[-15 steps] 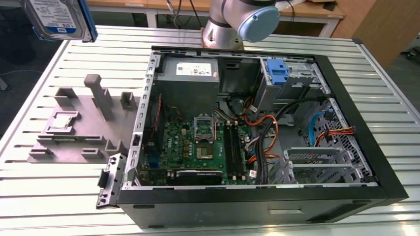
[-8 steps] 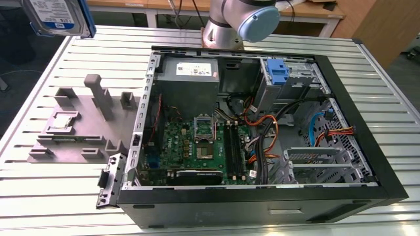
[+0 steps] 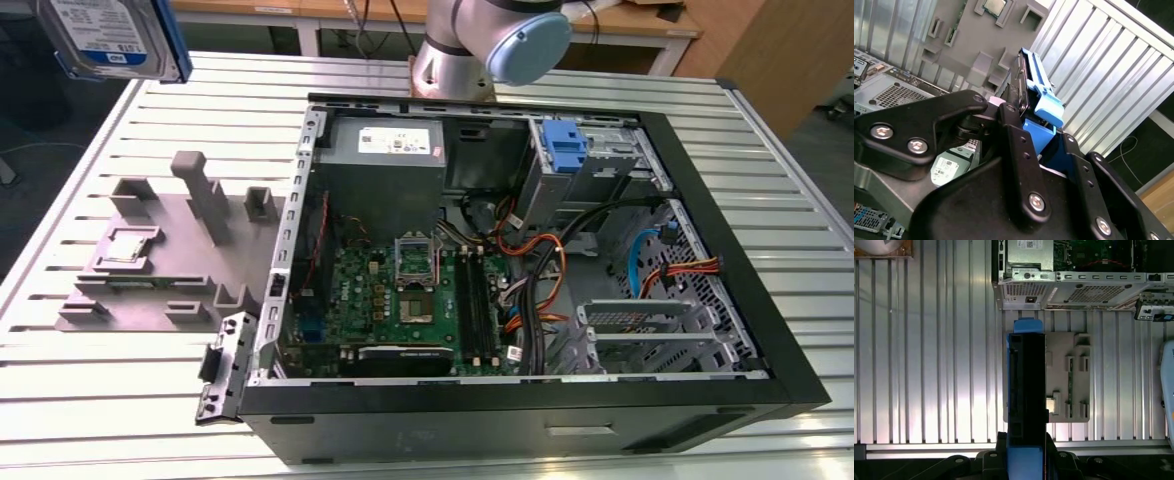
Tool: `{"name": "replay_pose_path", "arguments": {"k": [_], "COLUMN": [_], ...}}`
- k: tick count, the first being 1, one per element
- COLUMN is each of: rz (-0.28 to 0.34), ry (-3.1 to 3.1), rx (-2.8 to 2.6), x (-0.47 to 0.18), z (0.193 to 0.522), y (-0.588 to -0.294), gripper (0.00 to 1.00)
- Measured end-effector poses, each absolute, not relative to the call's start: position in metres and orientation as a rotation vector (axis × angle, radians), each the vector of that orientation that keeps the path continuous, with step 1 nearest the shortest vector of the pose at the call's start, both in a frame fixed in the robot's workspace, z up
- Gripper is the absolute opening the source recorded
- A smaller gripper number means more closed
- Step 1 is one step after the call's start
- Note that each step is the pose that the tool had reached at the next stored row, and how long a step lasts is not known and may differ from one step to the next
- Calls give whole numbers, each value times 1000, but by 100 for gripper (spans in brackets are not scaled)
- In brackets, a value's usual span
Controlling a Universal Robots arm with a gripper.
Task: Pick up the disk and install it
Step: 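Pick up the disk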
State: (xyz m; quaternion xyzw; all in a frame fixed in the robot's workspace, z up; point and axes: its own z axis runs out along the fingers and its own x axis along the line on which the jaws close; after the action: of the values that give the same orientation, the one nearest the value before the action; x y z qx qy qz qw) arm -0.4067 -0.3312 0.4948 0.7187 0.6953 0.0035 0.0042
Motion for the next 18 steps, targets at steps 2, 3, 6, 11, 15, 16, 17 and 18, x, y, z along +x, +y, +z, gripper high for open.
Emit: {"name": "replay_pose_path", "arguments": {"k": [2,3,6,11,15,16,17,18], "rz": [11,11,11,11,11,11,11,11], "ry": [2179,2179,2180,2182,2183,2183,2183,2183], "rx": [2252,2251,2251,2249,2248,2248,2247,2247], "x": [-407,-406,-399,-382,-379,-378,-378,-378], "z": [495,495,495,495,495,495,495,495], "y": [-335,-337,-338,-338,-340,-341,-343,-345], "gripper": [37,37,37,37,37,37,37,37]}}
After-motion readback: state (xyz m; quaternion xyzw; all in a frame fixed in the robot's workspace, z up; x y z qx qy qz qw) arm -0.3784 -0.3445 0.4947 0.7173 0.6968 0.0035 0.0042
